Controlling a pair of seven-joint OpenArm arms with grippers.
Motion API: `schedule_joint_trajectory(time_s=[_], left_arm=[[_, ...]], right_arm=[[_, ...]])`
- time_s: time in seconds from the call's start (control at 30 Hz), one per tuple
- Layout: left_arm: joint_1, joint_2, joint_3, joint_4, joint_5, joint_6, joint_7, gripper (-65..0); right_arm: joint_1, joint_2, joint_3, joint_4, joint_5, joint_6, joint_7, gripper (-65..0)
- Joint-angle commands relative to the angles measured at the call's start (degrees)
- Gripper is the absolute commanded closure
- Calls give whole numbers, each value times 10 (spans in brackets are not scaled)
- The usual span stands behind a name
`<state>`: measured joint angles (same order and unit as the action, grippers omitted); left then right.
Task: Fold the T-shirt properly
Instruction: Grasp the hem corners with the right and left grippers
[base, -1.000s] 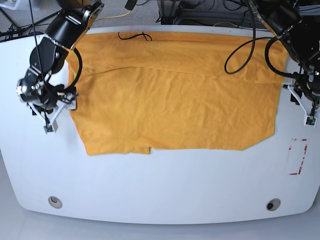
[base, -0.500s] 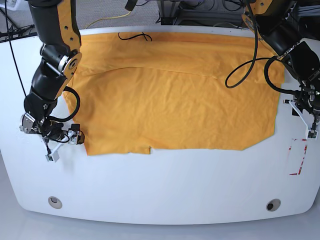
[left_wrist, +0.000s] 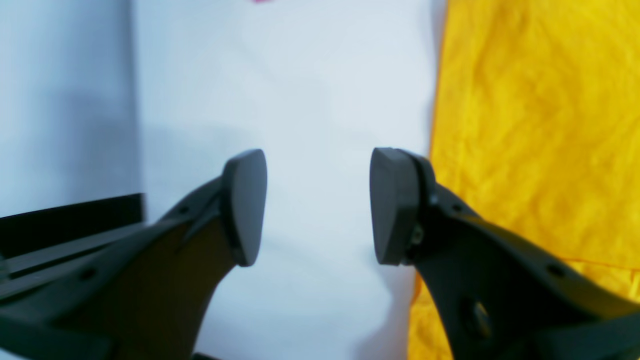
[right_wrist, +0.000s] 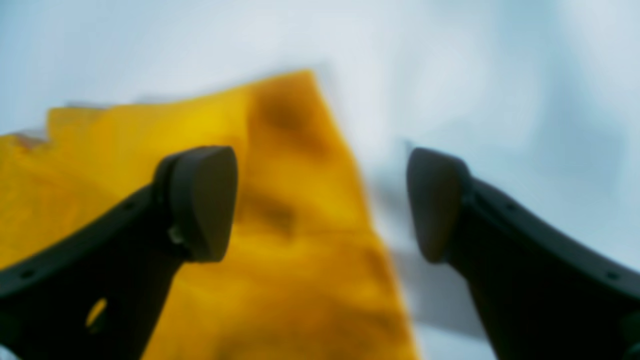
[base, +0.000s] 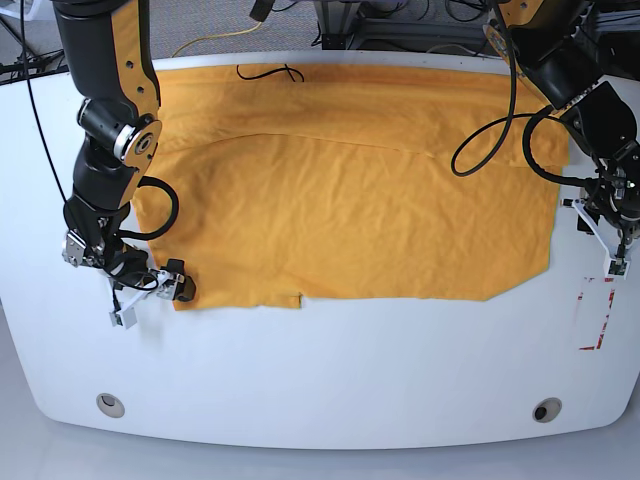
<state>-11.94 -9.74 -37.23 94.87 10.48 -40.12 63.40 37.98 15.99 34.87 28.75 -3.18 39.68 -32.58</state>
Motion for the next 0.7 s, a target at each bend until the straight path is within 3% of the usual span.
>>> schedule_joint_trajectory(time_s=[0.0,0.47,0.67], left_arm=[[-15,-9,1,-3,-1,1,-8,-306],[-99,-9,2,-140,-5,1,-13,-456],[-143,-9,1,-234,-5,1,-68,-457]], right_arm=[[15,1,0,5,-2,3,-5,-453],[15,-13,0,6,-3,3,-5,0],[15,-15,0,6,-3,3,-5,0]])
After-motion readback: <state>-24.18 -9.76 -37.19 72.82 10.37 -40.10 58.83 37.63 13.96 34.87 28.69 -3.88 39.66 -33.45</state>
